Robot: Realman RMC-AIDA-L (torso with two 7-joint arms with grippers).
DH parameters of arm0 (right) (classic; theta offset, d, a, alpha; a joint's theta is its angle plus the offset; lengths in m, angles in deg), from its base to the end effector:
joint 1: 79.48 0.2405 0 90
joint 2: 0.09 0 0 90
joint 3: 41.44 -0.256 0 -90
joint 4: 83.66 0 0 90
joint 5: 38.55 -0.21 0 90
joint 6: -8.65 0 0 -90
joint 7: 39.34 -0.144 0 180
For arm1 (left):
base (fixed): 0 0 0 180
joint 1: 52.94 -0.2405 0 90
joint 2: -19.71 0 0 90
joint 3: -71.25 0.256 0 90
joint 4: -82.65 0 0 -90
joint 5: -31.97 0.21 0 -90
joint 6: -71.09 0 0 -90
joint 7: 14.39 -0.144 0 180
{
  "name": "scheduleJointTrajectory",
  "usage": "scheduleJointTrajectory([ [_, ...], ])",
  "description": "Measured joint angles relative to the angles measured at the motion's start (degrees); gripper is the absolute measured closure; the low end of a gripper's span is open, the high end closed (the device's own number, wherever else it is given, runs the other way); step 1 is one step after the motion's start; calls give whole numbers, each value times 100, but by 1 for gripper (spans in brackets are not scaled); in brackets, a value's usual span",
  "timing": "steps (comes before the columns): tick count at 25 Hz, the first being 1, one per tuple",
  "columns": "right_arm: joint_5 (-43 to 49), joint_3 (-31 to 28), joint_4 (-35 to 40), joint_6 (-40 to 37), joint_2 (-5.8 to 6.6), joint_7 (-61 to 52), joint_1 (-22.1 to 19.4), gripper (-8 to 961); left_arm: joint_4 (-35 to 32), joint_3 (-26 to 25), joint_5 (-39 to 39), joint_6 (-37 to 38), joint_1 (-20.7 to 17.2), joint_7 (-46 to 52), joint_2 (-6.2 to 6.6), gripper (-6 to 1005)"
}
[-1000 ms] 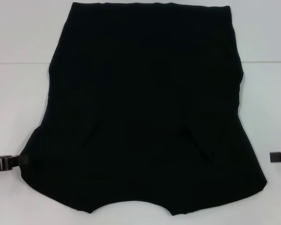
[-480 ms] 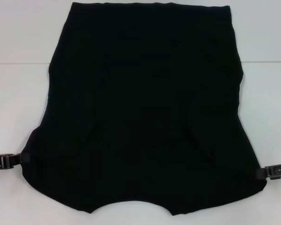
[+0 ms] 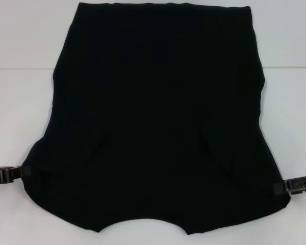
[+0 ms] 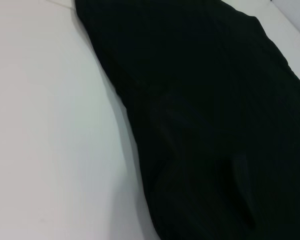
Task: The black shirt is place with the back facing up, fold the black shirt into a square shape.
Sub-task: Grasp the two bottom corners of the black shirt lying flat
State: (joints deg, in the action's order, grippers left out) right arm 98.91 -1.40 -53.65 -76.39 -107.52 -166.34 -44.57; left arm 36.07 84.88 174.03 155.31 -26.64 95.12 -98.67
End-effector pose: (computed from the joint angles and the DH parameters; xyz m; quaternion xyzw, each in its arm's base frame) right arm 0.3310 0.3370 0.0452 -0.7987 0.5928 0.0393 0.0959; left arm -0.3680 0.2998 0.0612 -0.7820 -0.5505 -0.1530 0.2490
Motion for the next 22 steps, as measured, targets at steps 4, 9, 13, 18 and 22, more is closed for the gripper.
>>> scheduleJointTrajectory([
  [4, 8, 40, -26, 64, -33, 0, 12, 174, 0, 0, -8, -3, 7, -2, 0, 945],
  [9, 10, 45, -34, 70, -116, -4, 49, 177, 2, 0, -12, -3, 27, -2, 2, 942],
  [13, 9, 51, -20, 8, -199, -41, 105, 179, 7, 0, -12, -15, 42, -1, 14, 939],
  [18, 9, 56, 14, -109, -282, -88, 180, 182, 8, 0, -12, -66, 46, -12, 25, 936],
  [22, 9, 57, 20, -148, -312, -123, 212, 184, 9, 0, -12, -81, 49, -25, 26, 933],
])
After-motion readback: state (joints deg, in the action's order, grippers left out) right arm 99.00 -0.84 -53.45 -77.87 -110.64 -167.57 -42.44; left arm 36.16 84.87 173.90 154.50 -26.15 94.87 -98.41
